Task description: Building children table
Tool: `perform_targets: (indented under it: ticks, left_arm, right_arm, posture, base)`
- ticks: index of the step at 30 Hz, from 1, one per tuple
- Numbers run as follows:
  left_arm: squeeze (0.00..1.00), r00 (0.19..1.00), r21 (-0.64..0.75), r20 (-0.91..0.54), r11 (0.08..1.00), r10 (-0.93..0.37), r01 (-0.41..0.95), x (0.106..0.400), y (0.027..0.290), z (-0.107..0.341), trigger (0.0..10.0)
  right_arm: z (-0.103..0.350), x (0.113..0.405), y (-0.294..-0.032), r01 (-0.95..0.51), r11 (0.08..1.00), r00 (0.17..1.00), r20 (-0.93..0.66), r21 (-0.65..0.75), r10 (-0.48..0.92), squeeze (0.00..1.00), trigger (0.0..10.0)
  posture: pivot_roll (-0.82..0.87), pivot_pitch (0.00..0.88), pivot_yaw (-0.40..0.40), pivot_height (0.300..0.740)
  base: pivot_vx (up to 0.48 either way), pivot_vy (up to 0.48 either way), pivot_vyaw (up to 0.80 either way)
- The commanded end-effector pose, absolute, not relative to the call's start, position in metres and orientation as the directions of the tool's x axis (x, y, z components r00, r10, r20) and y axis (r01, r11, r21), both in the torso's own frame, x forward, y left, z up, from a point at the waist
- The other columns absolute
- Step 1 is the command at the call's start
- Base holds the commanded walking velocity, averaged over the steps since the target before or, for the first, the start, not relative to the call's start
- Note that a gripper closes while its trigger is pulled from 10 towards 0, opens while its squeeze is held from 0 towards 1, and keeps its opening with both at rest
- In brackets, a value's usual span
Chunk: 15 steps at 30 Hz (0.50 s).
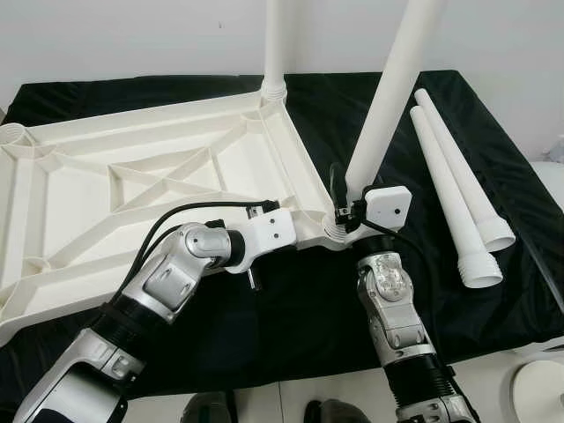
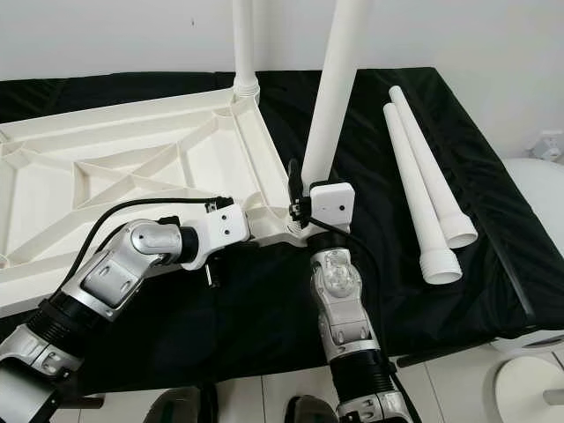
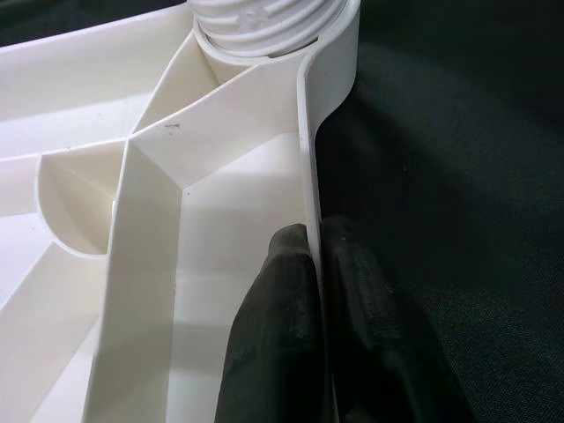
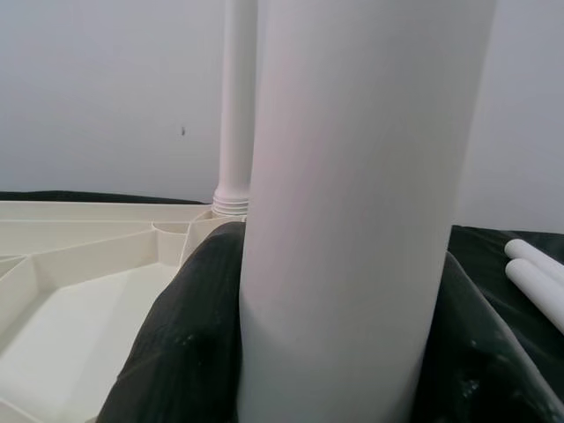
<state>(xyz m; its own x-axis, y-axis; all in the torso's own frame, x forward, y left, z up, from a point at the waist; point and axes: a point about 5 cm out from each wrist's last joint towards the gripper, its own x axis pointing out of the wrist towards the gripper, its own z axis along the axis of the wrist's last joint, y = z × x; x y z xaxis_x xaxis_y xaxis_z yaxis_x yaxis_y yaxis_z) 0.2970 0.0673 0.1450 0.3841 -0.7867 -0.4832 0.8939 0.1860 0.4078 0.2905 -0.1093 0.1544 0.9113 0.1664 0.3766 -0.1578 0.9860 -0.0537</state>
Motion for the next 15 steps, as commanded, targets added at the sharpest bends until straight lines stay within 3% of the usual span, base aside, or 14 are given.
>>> perform_targets:
  ticks: [1,9,15]
  left_arm:
    - [0.00,0.443,0.450,-0.471,0.224,-0.763,0.865,0.302,0.072,0.150,10.0]
    - [0.00,0.437,0.449,-0.472,0.218,-0.766,0.867,0.301,0.072,0.150,10.0]
    - [0.00,0.432,0.447,-0.472,0.214,-0.768,0.869,0.300,0.072,0.150,10.0]
  right_arm:
    - [0.101,0.281,-0.113,-0.192,0.979,0.973,0.116,-0.074,0.200,0.00,10.0]
    - [0.104,0.282,-0.116,-0.245,0.964,0.956,0.142,-0.101,0.258,0.00,10.0]
    - [0.102,0.294,-0.125,-0.230,0.969,0.973,0.033,0.093,0.228,0.00,10.0]
  posture:
    - [0.01,0.113,0.016,0.740]
    - [0.01,0.110,0.016,0.740]
    - [0.00,0.113,0.019,0.740]
  base:
    - [0.000,0.000,0.00]
    - [0.000,0.000,0.00]
    - [0.000,0.000,0.00]
